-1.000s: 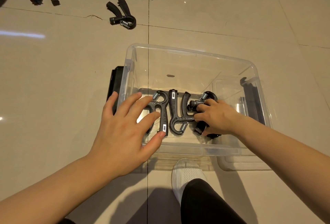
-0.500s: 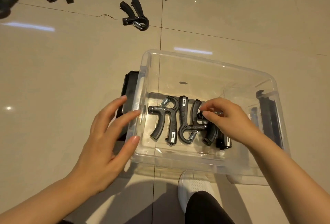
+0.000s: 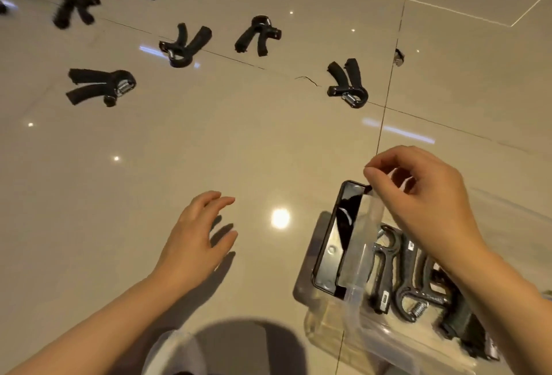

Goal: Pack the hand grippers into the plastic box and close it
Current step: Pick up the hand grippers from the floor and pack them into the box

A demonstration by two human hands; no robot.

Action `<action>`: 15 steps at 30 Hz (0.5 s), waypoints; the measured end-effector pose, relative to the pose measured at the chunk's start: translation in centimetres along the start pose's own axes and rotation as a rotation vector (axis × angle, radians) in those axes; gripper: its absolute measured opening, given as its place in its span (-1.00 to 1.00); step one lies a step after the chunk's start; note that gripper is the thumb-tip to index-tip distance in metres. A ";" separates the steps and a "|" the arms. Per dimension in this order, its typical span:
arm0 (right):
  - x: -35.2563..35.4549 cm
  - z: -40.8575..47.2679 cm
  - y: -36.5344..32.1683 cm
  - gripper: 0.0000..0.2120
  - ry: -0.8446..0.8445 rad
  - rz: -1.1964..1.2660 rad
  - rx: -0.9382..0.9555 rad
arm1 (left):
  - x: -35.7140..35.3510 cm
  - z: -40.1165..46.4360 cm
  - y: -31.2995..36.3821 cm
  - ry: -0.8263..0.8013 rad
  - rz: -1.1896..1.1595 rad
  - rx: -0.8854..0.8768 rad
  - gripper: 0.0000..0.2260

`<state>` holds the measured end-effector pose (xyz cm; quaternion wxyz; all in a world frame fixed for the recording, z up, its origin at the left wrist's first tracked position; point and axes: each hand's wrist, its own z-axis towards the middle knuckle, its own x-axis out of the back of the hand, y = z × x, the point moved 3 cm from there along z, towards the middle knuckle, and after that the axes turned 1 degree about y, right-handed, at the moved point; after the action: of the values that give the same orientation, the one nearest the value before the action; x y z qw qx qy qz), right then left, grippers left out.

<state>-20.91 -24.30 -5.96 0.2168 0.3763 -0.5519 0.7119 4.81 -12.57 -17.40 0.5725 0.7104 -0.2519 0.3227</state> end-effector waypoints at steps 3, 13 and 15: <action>-2.4 0.0 -3.3 -0.92 -0.134 -0.206 0.258 | 1.5 -1.0 -2.6 -0.019 0.061 0.114 -0.49; -6.0 -2.8 -15.6 -0.70 -0.663 -0.522 0.648 | 14.8 -7.3 -1.7 0.209 0.000 0.185 -0.83; -4.0 -2.8 -19.2 -0.70 -0.691 -0.566 0.666 | 17.7 -9.2 0.1 0.261 -0.063 0.173 -0.87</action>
<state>-5.32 -15.53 2.60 0.0753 0.7695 -0.2133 0.5972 14.96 -3.38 -2.82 0.5470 0.7165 -0.1241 0.4147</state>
